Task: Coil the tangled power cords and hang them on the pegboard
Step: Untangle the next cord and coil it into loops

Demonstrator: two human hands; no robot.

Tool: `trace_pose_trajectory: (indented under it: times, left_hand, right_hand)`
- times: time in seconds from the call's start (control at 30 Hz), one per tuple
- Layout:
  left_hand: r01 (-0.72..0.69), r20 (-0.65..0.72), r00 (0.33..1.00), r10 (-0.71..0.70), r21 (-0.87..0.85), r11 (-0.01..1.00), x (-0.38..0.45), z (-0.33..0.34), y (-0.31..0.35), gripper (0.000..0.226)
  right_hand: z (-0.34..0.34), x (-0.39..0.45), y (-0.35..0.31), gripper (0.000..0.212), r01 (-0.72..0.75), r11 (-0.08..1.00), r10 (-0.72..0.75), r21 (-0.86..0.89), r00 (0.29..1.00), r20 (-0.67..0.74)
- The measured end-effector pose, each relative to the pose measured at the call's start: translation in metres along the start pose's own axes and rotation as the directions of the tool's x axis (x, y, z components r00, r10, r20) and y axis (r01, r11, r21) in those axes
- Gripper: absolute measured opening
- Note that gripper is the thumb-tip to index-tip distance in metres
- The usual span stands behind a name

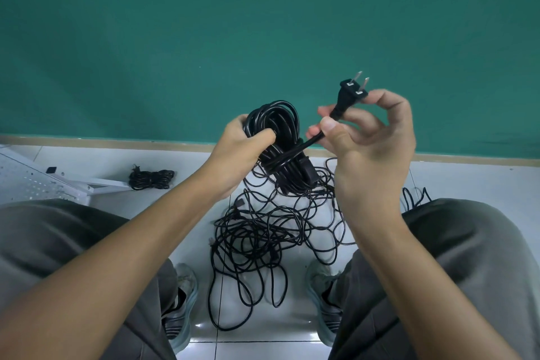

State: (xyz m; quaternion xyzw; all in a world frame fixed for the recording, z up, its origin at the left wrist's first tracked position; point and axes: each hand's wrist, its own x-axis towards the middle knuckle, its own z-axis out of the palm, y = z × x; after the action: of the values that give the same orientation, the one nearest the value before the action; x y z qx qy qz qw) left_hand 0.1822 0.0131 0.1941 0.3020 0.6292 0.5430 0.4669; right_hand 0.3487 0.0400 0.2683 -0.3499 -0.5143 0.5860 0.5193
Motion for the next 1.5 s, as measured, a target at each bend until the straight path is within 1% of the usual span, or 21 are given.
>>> trace_pose_trajectory:
  times: [0.07, 0.1, 0.17, 0.23, 0.27, 0.37, 0.4, 0.47, 0.53, 0.7, 0.83, 0.93, 1.07, 1.13, 1.2, 1.3, 1.4, 1.5]
  left_hand:
    - [0.054, 0.093, 0.994, -0.062, 0.085, 0.995, -0.001, -0.004, -0.005, 0.032]
    - [0.075, 0.121, 0.989, -0.089, 0.119, 0.99, -0.003, -0.006, -0.007, 0.031]
    - [0.081, 0.119, 0.988, -0.096, 0.119, 0.989, -0.006, -0.008, -0.009, 0.033]
    - [0.105, 0.085, 0.991, -0.107, 0.03, 0.994, -0.006, -0.011, -0.008, 0.049]
    - [0.13, 0.08, 0.989, -0.127, -0.039, 0.991, -0.006, -0.011, -0.006, 0.051]
    - [0.172, 0.089, 0.984, -0.157, -0.186, 0.967, -0.009, -0.011, -0.002, 0.028]
    - [0.183, 0.095, 0.982, -0.165, -0.231, 0.955, -0.01, -0.011, -0.001, 0.026]
    - [0.19, 0.103, 0.981, -0.166, -0.307, 0.932, -0.01, -0.011, 0.001, 0.032]
    - [0.174, 0.115, 0.983, -0.144, -0.325, 0.929, -0.009, -0.011, 0.002, 0.039]
    - [0.126, 0.176, 0.982, -0.076, -0.294, 0.947, -0.013, -0.008, -0.001, 0.035]
    - [0.087, 0.2, 0.979, -0.03, -0.283, 0.955, -0.015, -0.005, -0.004, 0.044]
    - [0.039, 0.207, 0.978, 0.011, -0.239, 0.97, -0.015, -0.006, -0.005, 0.044]
    - [-0.024, 0.191, 0.98, 0.059, -0.176, 0.984, -0.018, -0.002, -0.004, 0.041]
    - [-0.054, 0.185, 0.98, 0.079, -0.134, 0.989, -0.018, 0.0, -0.005, 0.043]
    - [-0.067, 0.166, 0.983, 0.083, -0.097, 0.993, -0.018, 0.002, -0.006, 0.045]
    - [-0.077, 0.141, 0.987, 0.08, -0.026, 0.997, -0.018, 0.001, -0.009, 0.041]
    - [-0.079, 0.169, 0.983, 0.078, -0.003, 0.997, -0.018, 0.0, -0.01, 0.036]
    - [-0.067, 0.193, 0.979, 0.062, 0.021, 0.998, -0.017, 0.001, -0.01, 0.033]
  right_hand:
    - [-0.002, 0.002, 0.0, 0.043, 0.06, 0.996, -0.06, -0.064, 0.998, 0.013]
    - [-0.003, 0.003, 0.001, 0.042, 0.077, 0.993, -0.076, -0.093, 0.997, 0.021]
    - [-0.006, 0.003, 0.004, 0.036, 0.087, 0.984, -0.082, -0.156, 0.996, 0.04]
    - [-0.011, 0.004, 0.011, 0.033, 0.089, 0.965, -0.073, -0.245, 0.995, 0.075]
    - [-0.013, 0.005, 0.015, 0.033, 0.085, 0.954, -0.061, -0.288, 0.994, 0.094]
    - [-0.02, 0.011, 0.025, 0.03, 0.058, 0.924, -0.006, -0.378, 0.99, 0.137]
    - [-0.021, 0.012, 0.027, 0.029, 0.05, 0.912, 0.013, -0.407, 0.988, 0.152]
    - [-0.022, 0.014, 0.031, 0.029, 0.045, 0.887, 0.042, -0.459, 0.983, 0.179]
    - [-0.021, 0.015, 0.033, 0.03, 0.051, 0.861, 0.061, -0.506, 0.978, 0.202]
    - [-0.019, 0.02, 0.034, 0.019, 0.066, 0.788, 0.092, -0.612, 0.97, 0.224]
    - [-0.024, 0.024, 0.031, 0.019, 0.087, 0.73, 0.082, -0.678, 0.973, 0.213]
    - [-0.029, 0.029, 0.032, 0.016, 0.078, 0.688, 0.102, -0.722, 0.974, 0.202]
    - [-0.032, 0.032, 0.034, 0.015, 0.006, 0.664, 0.193, -0.748, 0.965, 0.18]
    - [-0.033, 0.033, 0.035, 0.014, -0.021, 0.656, 0.235, -0.755, 0.956, 0.177]
    - [-0.034, 0.035, 0.034, 0.013, -0.03, 0.653, 0.264, -0.756, 0.945, 0.191]
    - [-0.036, 0.041, 0.032, 0.015, -0.035, 0.666, 0.311, -0.745, 0.921, 0.235]
    - [-0.037, 0.046, 0.034, 0.018, -0.019, 0.646, 0.353, -0.763, 0.894, 0.276]
    - [-0.036, 0.046, 0.038, 0.016, -0.028, 0.641, 0.39, -0.767, 0.873, 0.293]
